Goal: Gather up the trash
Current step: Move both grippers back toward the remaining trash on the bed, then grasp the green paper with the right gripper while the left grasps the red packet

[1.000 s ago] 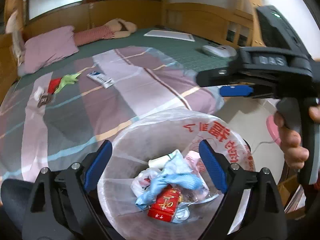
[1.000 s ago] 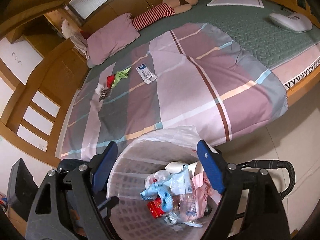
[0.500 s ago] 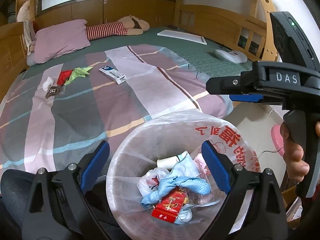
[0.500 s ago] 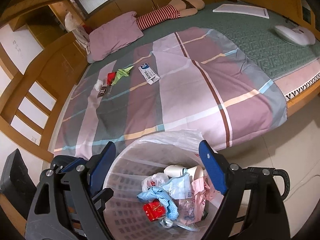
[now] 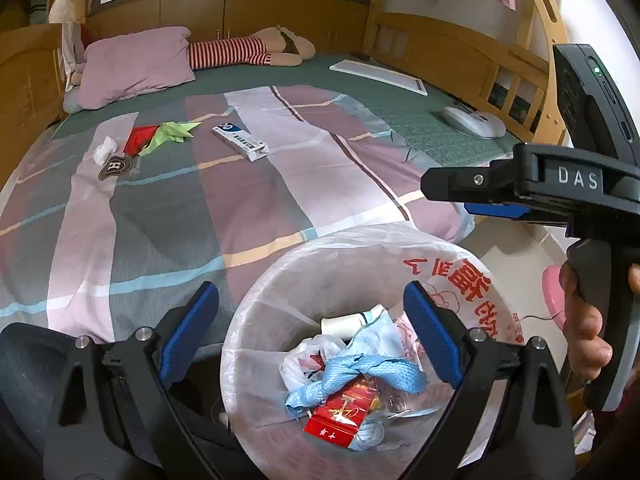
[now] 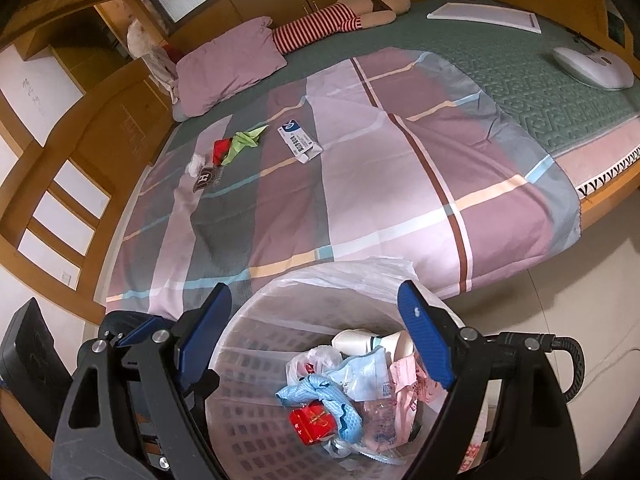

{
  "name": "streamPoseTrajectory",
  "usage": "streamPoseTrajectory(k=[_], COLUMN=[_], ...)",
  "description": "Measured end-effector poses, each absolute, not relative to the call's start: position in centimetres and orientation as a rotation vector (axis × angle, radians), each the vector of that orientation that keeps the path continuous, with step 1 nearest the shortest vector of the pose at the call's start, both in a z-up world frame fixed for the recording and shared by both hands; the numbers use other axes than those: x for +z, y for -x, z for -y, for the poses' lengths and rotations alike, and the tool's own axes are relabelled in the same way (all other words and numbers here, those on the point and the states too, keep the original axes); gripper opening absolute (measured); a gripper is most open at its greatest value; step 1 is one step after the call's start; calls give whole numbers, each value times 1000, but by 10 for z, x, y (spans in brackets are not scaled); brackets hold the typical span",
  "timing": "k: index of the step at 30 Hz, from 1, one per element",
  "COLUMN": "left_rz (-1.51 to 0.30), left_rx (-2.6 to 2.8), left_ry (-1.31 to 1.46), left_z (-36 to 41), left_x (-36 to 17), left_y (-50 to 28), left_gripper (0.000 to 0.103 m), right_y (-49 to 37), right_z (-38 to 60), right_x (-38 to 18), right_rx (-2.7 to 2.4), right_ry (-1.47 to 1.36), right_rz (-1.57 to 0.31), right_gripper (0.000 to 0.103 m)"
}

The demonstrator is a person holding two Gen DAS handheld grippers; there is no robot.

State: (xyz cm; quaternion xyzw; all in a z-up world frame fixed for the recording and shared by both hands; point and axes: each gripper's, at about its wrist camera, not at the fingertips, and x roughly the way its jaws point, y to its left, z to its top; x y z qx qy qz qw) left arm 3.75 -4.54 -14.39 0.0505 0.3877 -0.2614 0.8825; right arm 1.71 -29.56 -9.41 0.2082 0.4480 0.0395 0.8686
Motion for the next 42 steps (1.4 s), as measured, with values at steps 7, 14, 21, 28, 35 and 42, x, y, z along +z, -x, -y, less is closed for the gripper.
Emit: streamPoseTrajectory(k=[7,14,21,28,35,42], left_rz=[-711,-737,-768,-863,-921,-898], left_rx=[-373,-70,360,424,375,420], left_ry=[-5,190,361,727,738,795], left_z=[7,-70,-146,-203,-195,-207], left_x=[-128,-122,-143,-195,-208,-211], left_y=[-57,-154,-251,-238,-252,-246], left_gripper=[93,88,89,89,90,91], right_y=[-37,-101,-214,-329,-461,-490], right_z=[285,262,212,137,81,33], right_x=[-89,-80,-97,-125,-159,-212], right_rx=[99,114,165,290,139,179], right_ry=[-435,-378,-362,-402,-304,-20], right_rz=[-926,-900,-946,-994,-987,-1158], right_gripper=[84,83,83,83,88,83])
